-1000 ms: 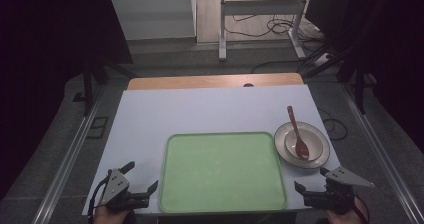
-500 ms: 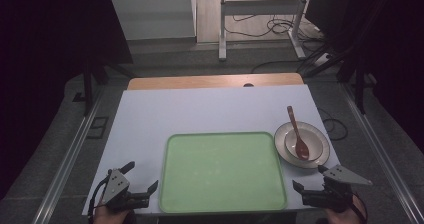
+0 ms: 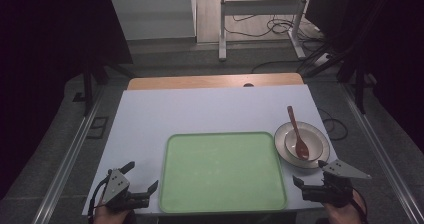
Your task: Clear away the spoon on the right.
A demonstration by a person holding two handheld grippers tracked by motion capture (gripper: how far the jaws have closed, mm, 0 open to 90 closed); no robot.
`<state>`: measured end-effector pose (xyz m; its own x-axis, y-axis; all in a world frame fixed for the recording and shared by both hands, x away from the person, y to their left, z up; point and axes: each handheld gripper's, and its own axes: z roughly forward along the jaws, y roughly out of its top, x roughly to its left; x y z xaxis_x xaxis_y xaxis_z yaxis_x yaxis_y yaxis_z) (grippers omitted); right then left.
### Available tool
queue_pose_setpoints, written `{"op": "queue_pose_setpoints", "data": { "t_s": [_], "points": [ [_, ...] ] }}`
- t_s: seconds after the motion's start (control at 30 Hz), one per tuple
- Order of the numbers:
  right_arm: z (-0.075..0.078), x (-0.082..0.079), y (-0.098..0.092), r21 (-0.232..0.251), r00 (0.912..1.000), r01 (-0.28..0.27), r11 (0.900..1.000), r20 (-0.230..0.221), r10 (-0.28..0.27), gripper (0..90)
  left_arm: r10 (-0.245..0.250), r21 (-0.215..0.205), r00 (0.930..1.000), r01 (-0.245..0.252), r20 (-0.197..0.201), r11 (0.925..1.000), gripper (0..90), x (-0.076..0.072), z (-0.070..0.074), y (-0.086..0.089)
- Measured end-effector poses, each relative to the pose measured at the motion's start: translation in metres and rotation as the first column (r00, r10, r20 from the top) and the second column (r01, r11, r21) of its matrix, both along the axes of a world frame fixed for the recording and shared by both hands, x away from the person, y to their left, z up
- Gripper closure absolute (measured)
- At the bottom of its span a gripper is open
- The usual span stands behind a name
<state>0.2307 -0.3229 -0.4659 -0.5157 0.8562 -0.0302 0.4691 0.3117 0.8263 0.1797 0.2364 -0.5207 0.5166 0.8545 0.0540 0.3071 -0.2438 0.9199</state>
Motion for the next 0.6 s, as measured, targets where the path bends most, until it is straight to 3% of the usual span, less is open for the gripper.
{"op": "queue_pose_setpoints", "data": {
  "t_s": [0.6],
  "points": [
    [0.013, 0.014, -0.007, -0.008, 0.9998, -0.017, 1.000, 0.011, 0.018, 0.0, 0.003, 0.002, 1.0000, -0.003, 0.001, 1.0000, 2.6, 0.000, 0.000, 0.000]
  ]
}}
